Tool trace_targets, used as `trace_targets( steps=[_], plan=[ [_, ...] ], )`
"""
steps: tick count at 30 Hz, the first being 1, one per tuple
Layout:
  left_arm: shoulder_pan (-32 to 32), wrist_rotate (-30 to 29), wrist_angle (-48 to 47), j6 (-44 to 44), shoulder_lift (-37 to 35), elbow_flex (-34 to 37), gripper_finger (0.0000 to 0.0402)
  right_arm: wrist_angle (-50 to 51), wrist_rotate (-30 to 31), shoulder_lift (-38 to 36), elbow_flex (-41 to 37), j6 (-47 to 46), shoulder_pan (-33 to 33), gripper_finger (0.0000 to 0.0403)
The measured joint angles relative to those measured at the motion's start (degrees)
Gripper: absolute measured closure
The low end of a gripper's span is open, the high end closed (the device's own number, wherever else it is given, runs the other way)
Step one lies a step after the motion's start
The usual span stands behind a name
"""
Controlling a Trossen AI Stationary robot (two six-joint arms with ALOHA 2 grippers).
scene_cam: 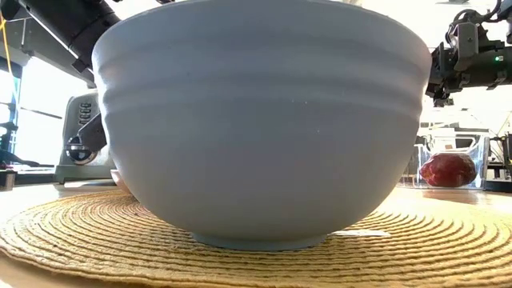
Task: Arrange a breakfast setting
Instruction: Put the toasted bagel on the pink plate, then put the red apple on the pink plate to the right of the toasted bagel
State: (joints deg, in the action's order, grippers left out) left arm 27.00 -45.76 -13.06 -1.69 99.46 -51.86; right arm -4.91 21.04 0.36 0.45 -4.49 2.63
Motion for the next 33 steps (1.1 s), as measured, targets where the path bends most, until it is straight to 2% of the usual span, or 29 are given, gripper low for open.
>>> trace_targets(
  steps=[3,10,33],
  plan=[
    [0.0,0.2,0.0,0.0,0.0,0.0,0.0282,0.0,0.0,0.0,0.0,0.0,0.0,0.0286],
    [0.2,7.6,-0.5,0.0,0.0,-2.4,0.0263,0.0,0.0,0.0,0.0,0.0,0.0,0.0286],
    [0.5,3.8,-15.6,1.1,0.0,-12.0,0.0254,0.0,0.0,0.0,0.0,0.0,0.0,0.0286]
  ],
)
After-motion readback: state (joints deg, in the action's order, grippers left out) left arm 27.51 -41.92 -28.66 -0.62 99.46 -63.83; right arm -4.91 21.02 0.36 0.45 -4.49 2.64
